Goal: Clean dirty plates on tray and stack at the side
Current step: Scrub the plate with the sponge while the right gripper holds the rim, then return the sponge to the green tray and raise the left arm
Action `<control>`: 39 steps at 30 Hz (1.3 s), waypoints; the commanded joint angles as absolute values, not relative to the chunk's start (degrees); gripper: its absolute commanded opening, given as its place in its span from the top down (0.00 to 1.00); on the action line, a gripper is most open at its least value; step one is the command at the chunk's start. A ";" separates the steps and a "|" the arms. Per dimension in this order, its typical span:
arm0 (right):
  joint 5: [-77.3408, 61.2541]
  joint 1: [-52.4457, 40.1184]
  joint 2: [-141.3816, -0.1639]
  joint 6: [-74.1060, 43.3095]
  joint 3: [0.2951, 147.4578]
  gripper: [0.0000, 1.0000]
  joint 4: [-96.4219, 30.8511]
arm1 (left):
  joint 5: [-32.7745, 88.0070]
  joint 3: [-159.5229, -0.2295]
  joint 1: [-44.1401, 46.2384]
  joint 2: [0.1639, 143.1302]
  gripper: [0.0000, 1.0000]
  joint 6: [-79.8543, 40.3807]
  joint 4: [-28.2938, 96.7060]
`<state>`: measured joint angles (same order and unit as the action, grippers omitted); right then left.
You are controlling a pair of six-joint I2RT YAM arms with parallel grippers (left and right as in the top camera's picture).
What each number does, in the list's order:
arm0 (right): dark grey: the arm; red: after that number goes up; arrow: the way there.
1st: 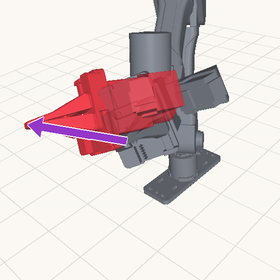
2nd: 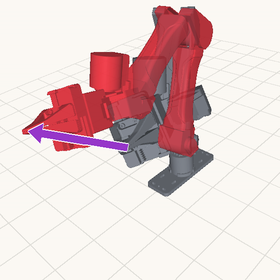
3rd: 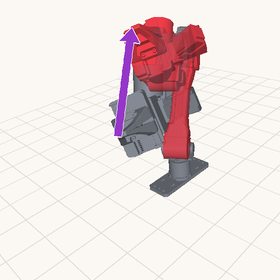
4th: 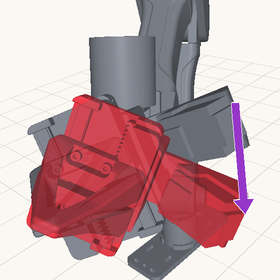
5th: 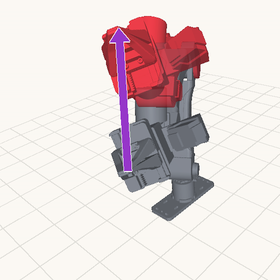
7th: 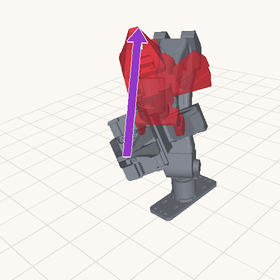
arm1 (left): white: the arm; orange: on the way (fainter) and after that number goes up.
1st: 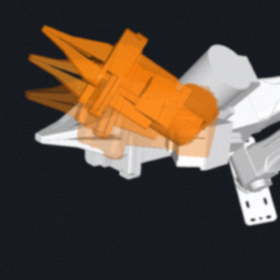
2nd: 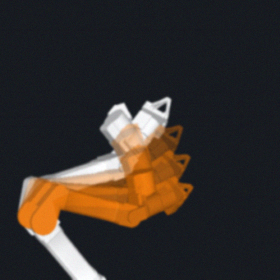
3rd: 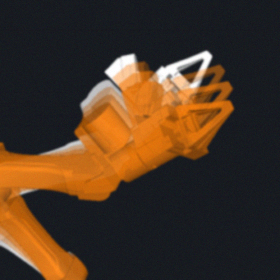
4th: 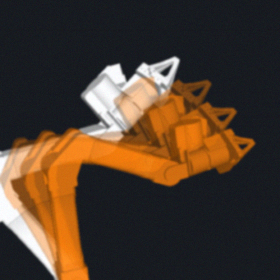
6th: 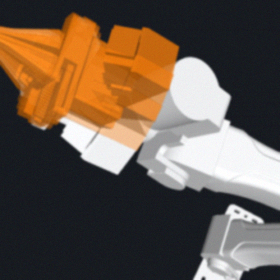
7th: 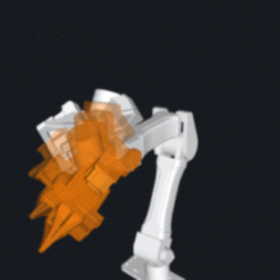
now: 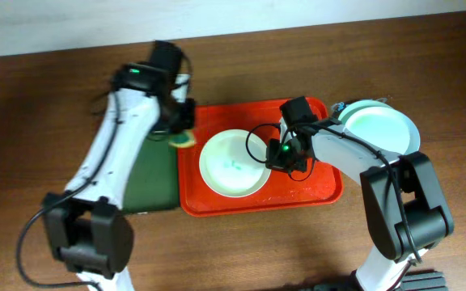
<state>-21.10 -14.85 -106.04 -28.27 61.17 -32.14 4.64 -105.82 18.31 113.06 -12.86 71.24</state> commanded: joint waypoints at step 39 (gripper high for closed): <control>-20.75 -15.40 -106.24 -28.14 60.97 0.96 -31.07 | 4.12 -84.33 1.34 112.90 1.00 -1.50 54.43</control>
